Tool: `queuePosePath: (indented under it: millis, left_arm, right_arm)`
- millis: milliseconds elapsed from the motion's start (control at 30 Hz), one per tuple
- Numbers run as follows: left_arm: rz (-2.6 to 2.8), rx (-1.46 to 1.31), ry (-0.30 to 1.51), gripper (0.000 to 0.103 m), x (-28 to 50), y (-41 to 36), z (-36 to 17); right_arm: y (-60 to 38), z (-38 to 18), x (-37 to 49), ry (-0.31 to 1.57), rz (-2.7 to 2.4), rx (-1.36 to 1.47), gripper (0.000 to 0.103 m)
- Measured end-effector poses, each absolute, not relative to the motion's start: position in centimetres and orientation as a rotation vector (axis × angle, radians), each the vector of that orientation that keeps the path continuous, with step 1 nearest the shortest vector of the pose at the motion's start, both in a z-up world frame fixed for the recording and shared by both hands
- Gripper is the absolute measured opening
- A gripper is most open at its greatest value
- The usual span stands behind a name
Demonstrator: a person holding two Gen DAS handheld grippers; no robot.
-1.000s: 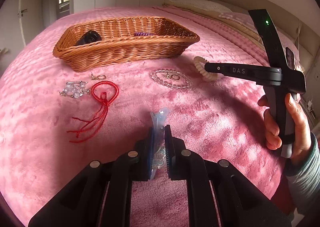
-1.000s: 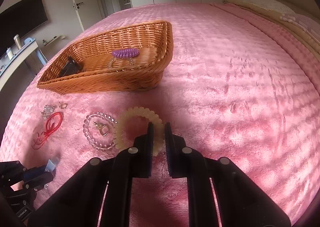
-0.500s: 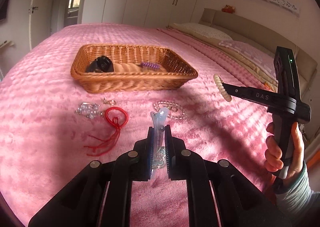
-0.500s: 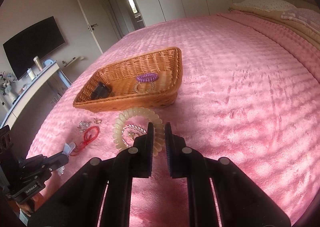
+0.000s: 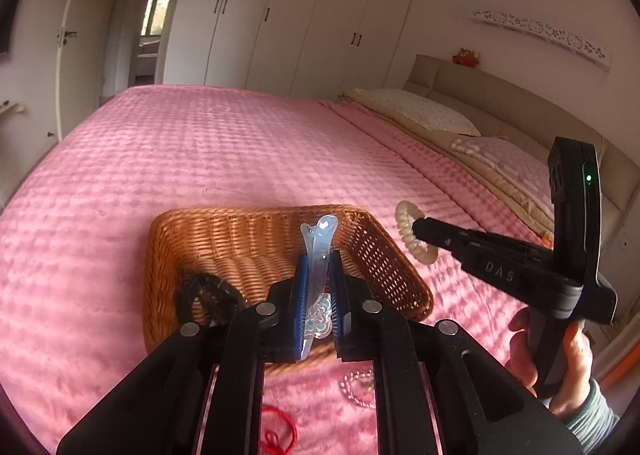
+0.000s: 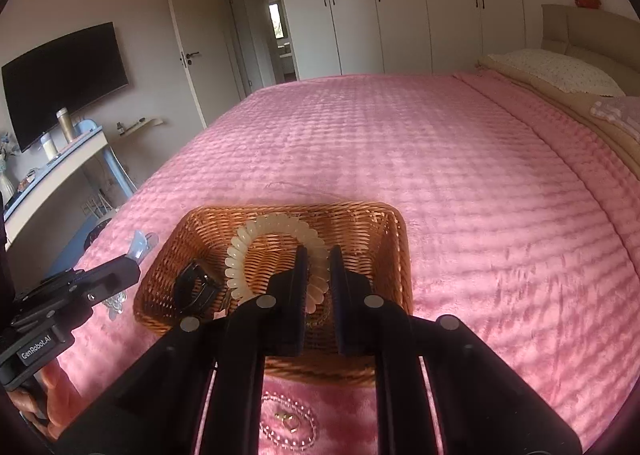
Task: Organize jewelry
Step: 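Carry the clip and beige bracelet into the basket and open both tools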
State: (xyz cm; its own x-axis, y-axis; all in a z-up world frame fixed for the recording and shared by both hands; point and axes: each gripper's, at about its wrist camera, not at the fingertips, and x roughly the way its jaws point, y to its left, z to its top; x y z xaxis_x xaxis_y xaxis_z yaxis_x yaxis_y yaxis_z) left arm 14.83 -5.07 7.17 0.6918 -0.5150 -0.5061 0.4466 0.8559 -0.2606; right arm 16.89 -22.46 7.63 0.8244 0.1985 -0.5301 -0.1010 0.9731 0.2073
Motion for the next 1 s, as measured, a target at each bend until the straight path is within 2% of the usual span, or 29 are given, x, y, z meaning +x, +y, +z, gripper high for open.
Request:
queuePosePath:
  millis: [200,433,467,500,567,800,867,1000]
  left_arm:
    - [-0.538,-0.109,0.698,0.009,19.6,-6.0,4.4]
    - [-0.53,-0.133,0.779,0.009,21.5,-6.2,1.7]
    - [-0.533,-0.145,0.781,0.014,21.4,-6.1,1.6]
    - [-0.539,-0.153,0.779,0.026,21.3,-6.0,1.7]
    - [-0.543,-0.152,0.747,0.033,20.4,-5.7,2.3]
    - [-0.583,-0.154,0.662,0.038,15.7,-3.6,5.5]
    - [-0.589,-0.161,0.637,0.039,14.1,-2.5,6.2]
    - [-0.574,-0.176,0.603,0.042,11.1,-0.2,7.2]
  right_arm:
    - [-20.6,4.3,22.1,0.709,0.136,0.128,0.009]
    - [-20.4,1.5,23.7,0.779,0.15,0.132,0.01]
    - [-20.3,1.4,23.6,0.78,0.155,0.131,0.01]
    - [-20.3,1.4,23.5,0.784,0.162,0.134,0.01]
    - [-20.6,1.6,23.1,0.782,0.181,0.154,0.011]
    - [-20.8,3.7,19.2,0.716,0.223,0.163,0.013]
    - [-20.8,4.3,17.5,0.69,0.234,0.166,0.016]
    - [-20.9,5.3,13.9,0.64,0.25,0.175,0.037]
